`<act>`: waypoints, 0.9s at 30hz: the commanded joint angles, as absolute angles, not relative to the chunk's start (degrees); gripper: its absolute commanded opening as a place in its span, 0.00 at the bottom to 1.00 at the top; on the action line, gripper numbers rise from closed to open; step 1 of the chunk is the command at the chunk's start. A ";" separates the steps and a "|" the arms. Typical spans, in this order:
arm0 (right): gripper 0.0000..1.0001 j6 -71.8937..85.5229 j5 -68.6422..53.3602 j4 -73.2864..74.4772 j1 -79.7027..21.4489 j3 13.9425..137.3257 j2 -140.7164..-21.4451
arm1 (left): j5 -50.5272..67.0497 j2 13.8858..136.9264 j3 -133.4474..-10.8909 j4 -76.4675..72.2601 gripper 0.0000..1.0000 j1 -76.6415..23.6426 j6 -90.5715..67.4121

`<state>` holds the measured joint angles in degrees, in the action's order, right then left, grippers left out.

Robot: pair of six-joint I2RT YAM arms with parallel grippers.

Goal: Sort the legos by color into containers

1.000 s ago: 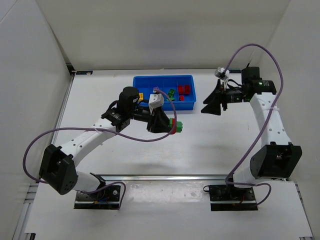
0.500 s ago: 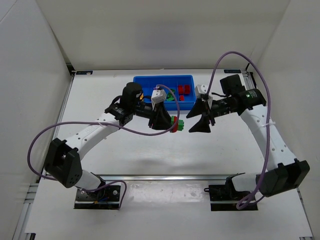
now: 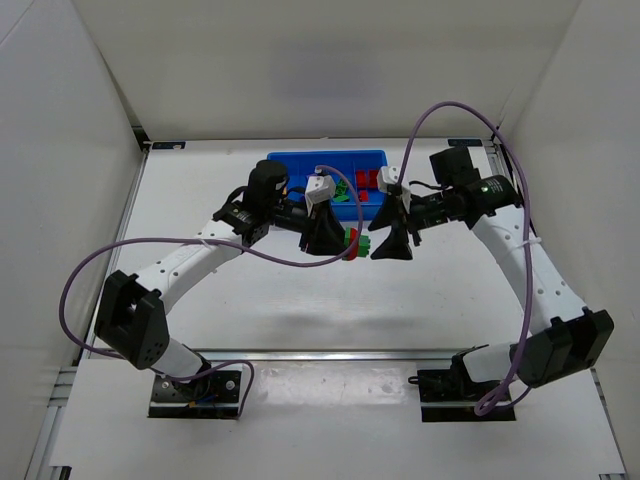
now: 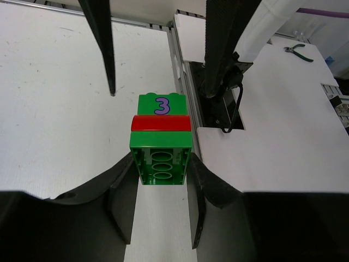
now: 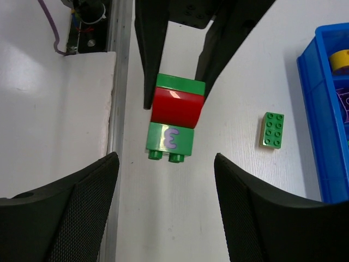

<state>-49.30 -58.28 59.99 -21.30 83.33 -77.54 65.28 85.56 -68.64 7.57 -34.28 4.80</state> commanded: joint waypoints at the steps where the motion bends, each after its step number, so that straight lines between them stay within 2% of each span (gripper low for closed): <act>1: 0.74 -45.88 -57.39 56.16 -21.62 82.97 -78.13 | 67.06 84.29 -70.40 8.35 0.26 -34.19 6.41; 19: 0.70 -41.75 -58.36 54.06 -25.05 82.18 -79.98 | 60.91 83.93 -70.75 8.53 0.26 -36.47 11.34; 27: 0.63 -39.38 -57.92 51.95 -25.22 81.04 -80.51 | 59.33 83.76 -71.10 8.17 0.26 -37.44 12.30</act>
<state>-40.84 -57.49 54.19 -24.88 81.03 -80.23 60.05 85.56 -68.75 8.93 -36.84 11.11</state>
